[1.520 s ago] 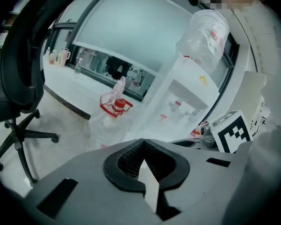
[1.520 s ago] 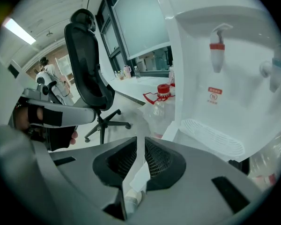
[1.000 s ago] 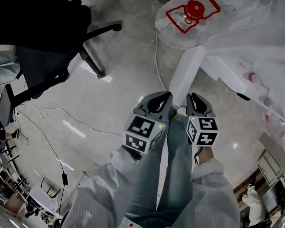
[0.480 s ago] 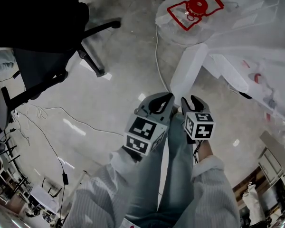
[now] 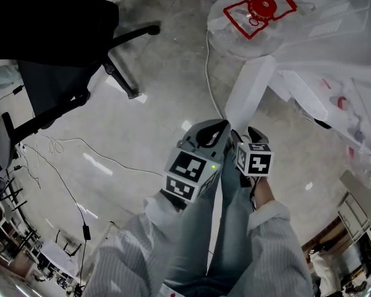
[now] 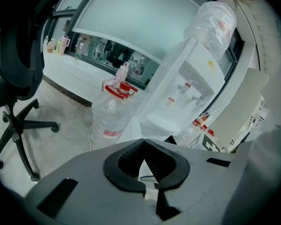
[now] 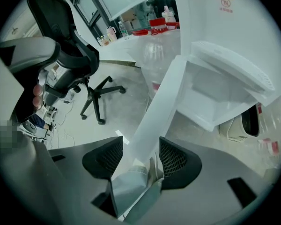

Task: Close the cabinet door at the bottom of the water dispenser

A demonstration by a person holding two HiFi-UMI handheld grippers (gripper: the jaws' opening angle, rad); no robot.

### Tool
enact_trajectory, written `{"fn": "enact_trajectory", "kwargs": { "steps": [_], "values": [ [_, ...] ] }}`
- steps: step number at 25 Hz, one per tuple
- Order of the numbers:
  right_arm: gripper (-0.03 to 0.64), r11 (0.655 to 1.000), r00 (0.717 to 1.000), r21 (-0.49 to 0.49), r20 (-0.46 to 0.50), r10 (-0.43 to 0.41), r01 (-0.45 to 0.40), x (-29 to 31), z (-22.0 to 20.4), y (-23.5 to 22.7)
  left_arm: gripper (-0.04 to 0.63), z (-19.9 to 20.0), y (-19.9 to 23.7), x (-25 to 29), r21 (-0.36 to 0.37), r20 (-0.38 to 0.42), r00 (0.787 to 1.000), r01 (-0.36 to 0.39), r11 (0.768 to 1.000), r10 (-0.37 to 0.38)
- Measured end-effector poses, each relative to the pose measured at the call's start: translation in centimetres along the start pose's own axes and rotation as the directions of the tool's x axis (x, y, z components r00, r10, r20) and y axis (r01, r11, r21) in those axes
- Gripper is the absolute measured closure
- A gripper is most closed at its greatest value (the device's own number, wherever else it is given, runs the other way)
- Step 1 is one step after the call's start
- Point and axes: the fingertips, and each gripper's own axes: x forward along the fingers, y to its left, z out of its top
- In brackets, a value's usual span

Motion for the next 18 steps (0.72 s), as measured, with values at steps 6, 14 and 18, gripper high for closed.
{"fn": "enact_trajectory", "kwargs": {
  "steps": [6,14,18],
  "values": [
    [0.410,0.999,1.000,0.031,-0.017,-0.018,0.019,0.9,-0.4,0.1,0.584,-0.3,0.7,-0.5,-0.002,-0.010,1.000,-0.004,1.000,0.004],
    [0.411,0.994,0.997,0.090,-0.061,-0.053,0.058,1.9,-1.0,-0.8,0.584,-0.4,1.5,-0.6,-0.006,-0.007,1.000,0.000,1.000,0.000],
    [0.411,0.991,0.995,0.112,-0.071,-0.069,0.076,1.8,-1.3,-0.8,0.584,-0.2,1.7,-0.5,-0.016,-0.004,1.000,0.001,1.000,-0.001]
  ]
}}
